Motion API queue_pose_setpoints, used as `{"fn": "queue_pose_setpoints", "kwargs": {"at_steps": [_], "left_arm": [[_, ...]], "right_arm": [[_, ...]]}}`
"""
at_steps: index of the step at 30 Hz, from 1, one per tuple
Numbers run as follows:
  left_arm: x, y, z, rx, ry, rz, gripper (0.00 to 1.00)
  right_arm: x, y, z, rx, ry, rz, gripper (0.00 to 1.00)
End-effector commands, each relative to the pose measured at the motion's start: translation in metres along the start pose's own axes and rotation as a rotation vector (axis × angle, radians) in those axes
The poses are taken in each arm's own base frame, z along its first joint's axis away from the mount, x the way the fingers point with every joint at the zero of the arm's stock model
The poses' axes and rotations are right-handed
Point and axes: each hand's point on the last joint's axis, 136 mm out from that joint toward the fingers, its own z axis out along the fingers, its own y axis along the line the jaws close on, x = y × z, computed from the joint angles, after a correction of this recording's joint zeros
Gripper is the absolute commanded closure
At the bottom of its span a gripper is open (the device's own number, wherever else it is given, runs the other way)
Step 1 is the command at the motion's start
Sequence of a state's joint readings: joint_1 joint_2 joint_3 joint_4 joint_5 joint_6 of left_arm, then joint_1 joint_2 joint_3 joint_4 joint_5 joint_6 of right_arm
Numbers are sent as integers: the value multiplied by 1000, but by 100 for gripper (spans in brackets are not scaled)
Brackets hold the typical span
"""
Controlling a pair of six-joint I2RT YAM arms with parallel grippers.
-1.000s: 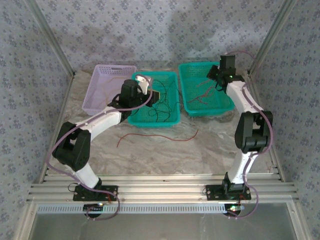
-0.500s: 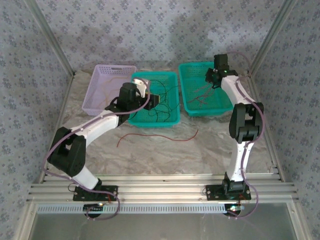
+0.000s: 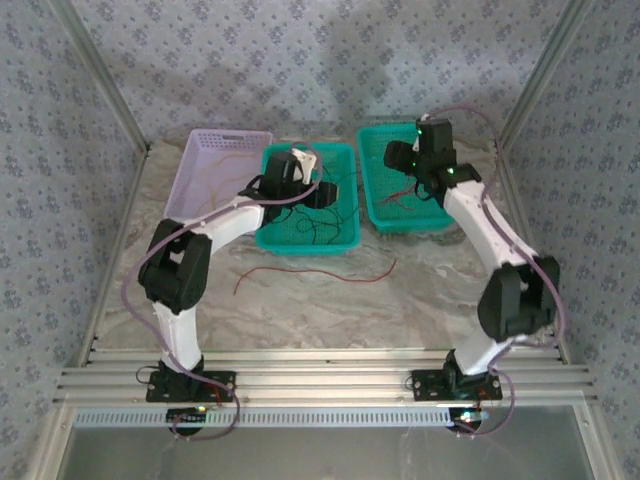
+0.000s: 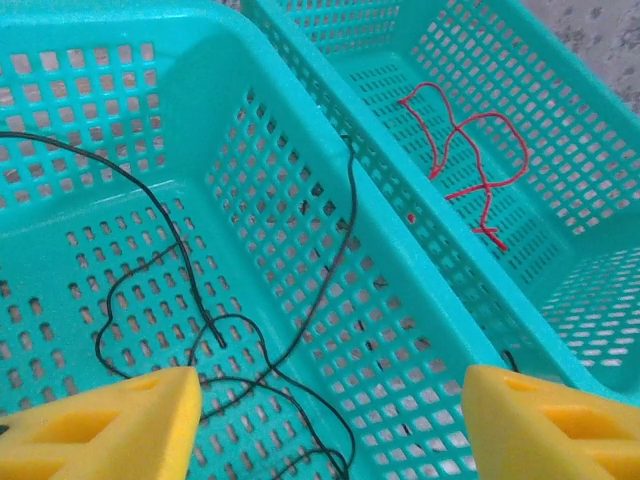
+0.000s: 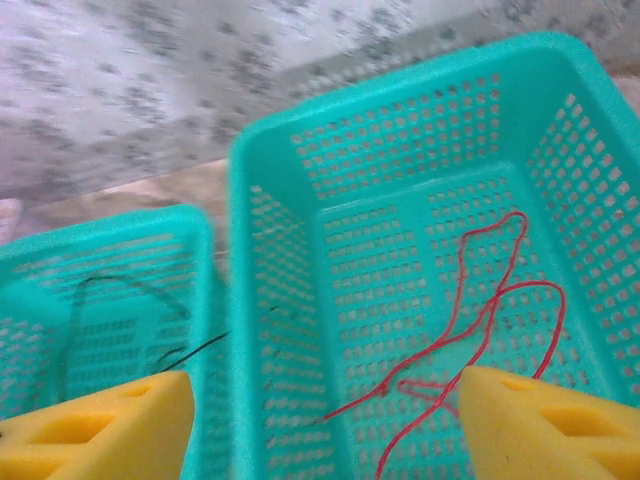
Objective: Untangle the cables
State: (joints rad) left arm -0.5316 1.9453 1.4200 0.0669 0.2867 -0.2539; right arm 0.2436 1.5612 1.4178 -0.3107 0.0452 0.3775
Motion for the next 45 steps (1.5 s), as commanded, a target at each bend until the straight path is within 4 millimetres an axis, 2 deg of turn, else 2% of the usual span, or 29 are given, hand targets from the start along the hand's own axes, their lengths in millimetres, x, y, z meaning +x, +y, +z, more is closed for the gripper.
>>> {"fn": "queue_pose_setpoints", "kwargs": {"at_steps": [1,4,8,13,15,17,20,25,30,33,36,42,45], "left_arm": [[-2,4,11,-24,44,57,30],[2,11,25,-48,84,67,33],[9,19,41,-58,119,61,39],[15,30,49,-55,127,14,70],[12,33,47,-34,111,-18,81],[4,34,41,-26,84,-38,97],[-24,27,16,6,-1,-66,100],[-86,5,-54,50,-207,-79,100],[-118,-24,-108,123,-330,-78,100],[-126,-32,-133,118,-371,-70,100],[-125,-32,-154,76,-403,-53,100],[-113,-15,-173,-7,-436,-60,100],[-119,-11,-198,-34,-497,-57,100]], "right_arm": [[-7,16,-39,-83,-94,37,27],[2,28,-74,-139,-131,33,27],[20,34,-107,-166,-135,6,26],[24,28,-143,-177,-169,-11,26],[23,24,-152,-166,-183,-19,25],[23,19,-161,-149,-193,-26,26],[22,17,-173,-149,-210,-25,26],[22,15,-180,-148,-223,-23,26],[23,17,-178,-151,-222,-23,26],[26,20,-174,-157,-209,-23,26],[27,24,-172,-167,-204,-28,26],[36,35,-166,-188,-171,-42,26],[40,38,-165,-185,-163,-56,26]]}}
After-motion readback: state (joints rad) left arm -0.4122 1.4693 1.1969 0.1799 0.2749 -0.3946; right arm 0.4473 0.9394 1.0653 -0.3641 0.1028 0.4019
